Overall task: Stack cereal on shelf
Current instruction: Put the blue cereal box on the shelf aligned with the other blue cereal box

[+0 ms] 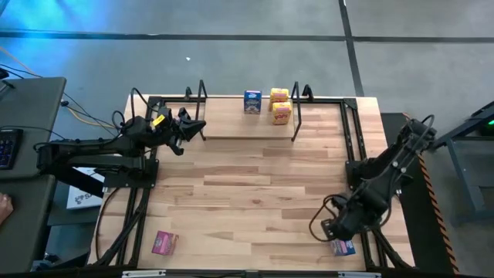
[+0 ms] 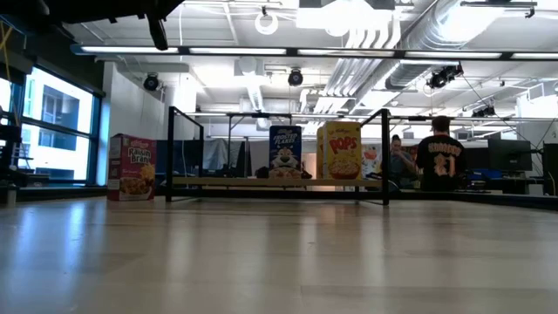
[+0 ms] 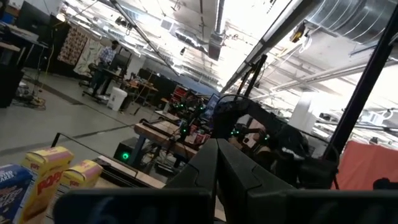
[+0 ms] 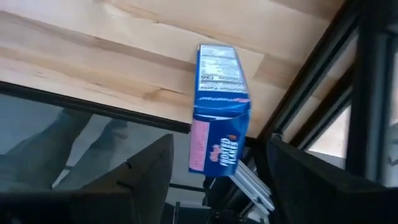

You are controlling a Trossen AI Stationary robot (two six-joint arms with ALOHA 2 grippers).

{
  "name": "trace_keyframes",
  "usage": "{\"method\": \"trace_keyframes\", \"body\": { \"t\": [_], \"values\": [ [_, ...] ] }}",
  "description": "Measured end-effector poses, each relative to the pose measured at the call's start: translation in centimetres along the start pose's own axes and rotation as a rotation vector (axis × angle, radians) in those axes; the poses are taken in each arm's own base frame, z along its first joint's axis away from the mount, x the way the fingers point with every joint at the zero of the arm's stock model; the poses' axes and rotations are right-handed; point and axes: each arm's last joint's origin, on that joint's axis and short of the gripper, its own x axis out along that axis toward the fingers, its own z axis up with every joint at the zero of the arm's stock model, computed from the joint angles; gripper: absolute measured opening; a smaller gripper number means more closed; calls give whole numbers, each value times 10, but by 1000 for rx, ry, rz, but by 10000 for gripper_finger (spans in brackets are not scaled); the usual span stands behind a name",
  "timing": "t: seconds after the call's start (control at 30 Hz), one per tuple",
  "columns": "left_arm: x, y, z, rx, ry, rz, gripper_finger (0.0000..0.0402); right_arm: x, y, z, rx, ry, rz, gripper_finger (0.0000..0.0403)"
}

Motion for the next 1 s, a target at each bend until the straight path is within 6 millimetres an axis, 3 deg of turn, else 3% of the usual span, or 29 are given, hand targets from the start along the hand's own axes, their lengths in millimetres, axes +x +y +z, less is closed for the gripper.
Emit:
{"method": "trace_keyframes", "body": {
  "t": [0.27, 1.0],
  "values": [
    [0, 0, 0, 0, 0, 0, 1, 25, 13, -3, 18, -23, -75, 243],
    [0, 0, 0, -9, 6, -11, 1, 61, 24, -12, 37, -17, -163, 243]
  ]
}}
